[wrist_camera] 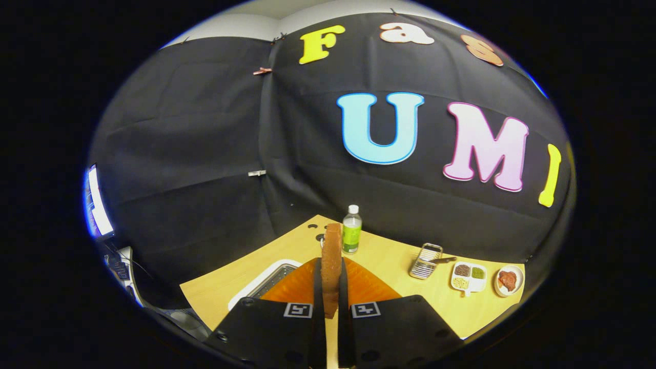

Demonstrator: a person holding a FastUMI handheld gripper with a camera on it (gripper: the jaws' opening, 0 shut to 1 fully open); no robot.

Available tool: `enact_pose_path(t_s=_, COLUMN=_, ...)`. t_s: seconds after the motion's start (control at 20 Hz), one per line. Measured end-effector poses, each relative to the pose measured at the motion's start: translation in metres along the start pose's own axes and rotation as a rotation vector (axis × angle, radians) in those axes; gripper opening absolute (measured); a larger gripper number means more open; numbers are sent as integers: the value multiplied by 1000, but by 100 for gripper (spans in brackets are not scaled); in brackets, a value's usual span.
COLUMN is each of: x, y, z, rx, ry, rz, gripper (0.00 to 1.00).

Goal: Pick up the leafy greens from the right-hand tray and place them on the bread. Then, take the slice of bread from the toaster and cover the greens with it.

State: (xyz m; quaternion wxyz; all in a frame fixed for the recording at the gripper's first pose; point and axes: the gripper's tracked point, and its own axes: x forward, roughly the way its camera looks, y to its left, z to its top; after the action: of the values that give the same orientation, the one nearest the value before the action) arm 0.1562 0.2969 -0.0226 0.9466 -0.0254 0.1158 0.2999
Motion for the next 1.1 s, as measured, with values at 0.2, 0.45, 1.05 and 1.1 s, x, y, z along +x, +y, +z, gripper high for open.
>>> enact_pose_path(t_s=0.2, x=-21, y=-37, z=-29, rx=37, ry=51, rz=-54, gripper=13)
enact_pose_path(t_s=0.45, x=-38, y=-68, z=-89, rx=105, ry=141, rz=-105, gripper=13)
enact_pose_path(t_s=1.05, x=-47, y=-85, z=-207, rx=374, ry=285, rz=-115, gripper=13)
enact_pose_path(t_s=1.1, x=-47, y=-86, z=-214, rx=378, ry=294, rz=-116, gripper=13)
